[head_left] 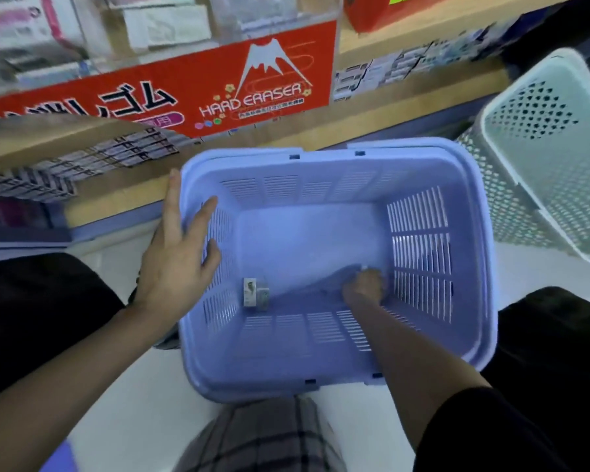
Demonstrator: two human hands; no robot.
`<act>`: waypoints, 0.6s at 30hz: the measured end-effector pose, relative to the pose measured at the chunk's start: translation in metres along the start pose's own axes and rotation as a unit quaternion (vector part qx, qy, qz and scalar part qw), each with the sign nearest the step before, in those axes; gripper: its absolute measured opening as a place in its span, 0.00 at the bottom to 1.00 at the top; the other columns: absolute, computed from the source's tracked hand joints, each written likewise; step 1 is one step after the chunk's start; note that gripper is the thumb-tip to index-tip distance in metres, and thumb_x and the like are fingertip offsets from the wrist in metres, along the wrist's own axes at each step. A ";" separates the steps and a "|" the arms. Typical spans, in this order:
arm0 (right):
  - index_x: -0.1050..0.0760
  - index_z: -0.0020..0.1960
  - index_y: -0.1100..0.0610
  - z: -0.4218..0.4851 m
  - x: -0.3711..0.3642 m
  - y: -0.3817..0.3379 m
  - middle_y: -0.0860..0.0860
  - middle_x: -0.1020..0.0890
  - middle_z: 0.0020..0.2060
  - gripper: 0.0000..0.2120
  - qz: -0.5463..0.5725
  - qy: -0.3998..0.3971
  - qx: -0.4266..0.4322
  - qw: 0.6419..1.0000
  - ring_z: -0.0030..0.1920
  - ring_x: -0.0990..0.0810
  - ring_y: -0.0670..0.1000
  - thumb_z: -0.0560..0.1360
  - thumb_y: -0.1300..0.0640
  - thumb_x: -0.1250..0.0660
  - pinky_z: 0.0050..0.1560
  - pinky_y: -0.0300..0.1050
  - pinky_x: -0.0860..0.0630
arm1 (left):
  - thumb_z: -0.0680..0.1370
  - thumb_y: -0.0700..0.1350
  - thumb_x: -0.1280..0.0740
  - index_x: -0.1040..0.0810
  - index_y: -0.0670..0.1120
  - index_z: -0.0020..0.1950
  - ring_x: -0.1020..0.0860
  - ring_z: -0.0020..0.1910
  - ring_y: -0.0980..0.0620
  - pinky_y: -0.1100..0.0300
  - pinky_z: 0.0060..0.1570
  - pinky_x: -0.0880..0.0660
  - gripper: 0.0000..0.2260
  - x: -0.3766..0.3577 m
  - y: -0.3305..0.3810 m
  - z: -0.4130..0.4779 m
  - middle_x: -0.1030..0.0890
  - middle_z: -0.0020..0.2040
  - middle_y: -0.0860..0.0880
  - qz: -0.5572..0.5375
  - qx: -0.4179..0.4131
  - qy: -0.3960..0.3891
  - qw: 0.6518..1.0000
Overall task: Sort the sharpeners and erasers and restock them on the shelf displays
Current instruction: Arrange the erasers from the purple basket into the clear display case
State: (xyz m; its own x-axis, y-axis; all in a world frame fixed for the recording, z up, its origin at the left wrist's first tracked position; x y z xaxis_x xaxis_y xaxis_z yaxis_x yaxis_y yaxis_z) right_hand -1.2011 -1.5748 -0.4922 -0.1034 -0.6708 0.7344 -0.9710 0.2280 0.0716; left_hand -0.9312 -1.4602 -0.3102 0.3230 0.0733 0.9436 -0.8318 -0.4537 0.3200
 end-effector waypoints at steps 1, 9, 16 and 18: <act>0.35 0.66 0.68 -0.001 -0.002 -0.005 0.61 0.27 0.63 0.19 0.026 -0.014 0.014 0.999 0.64 0.27 0.58 0.79 0.59 0.41 0.60 0.49 0.29 | 0.74 0.38 0.32 0.32 0.42 0.71 0.23 0.36 0.38 0.60 0.33 0.35 0.25 0.001 0.001 0.000 0.49 0.77 0.38 0.000 -0.002 0.000 1.000; 0.34 0.49 0.62 -0.083 0.040 -0.071 0.57 0.24 0.37 0.08 0.453 -0.255 0.178 0.835 0.26 0.21 0.43 0.75 0.68 0.34 0.29 0.36 0.25 | 0.74 0.40 0.33 0.32 0.40 0.70 0.22 0.42 0.37 0.51 0.37 0.25 0.24 0.004 0.001 0.001 0.52 0.77 0.40 -0.004 0.000 -0.022 1.000; 0.27 0.49 0.58 -0.165 0.105 -0.082 0.54 0.17 0.44 0.06 0.562 -0.233 0.259 0.750 0.45 0.16 0.47 0.76 0.58 0.33 0.41 0.33 0.24 | 0.78 0.51 0.40 0.24 0.39 0.58 0.29 0.62 0.39 0.49 0.61 0.33 0.18 0.033 0.022 -0.008 0.27 0.63 0.39 -0.067 -0.009 -0.006 0.998; 0.28 0.49 0.57 -0.185 0.115 -0.085 0.53 0.16 0.47 0.06 0.588 -0.230 0.280 0.723 0.51 0.17 0.48 0.76 0.55 0.34 0.48 0.35 0.24 | 0.78 0.52 0.36 0.22 0.41 0.49 0.23 0.50 0.44 0.53 0.53 0.28 0.14 0.045 0.035 -0.018 0.20 0.49 0.43 -0.266 0.065 -0.080 0.959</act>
State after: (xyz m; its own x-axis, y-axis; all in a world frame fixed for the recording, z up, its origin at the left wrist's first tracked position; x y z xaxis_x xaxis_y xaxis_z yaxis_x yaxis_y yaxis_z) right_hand -1.0907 -1.5408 -0.2884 -0.8641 -0.4387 -0.2466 -0.0746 0.5962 -0.7993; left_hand -0.9539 -1.4573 -0.2545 0.7589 0.1932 0.6218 -0.4705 -0.4975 0.7288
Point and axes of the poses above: each hand's wrist, its own z-axis towards the middle knuckle, its own x-axis out of the back of the hand, y = z × x, the point moved 4 cm from there along z, towards the middle knuckle
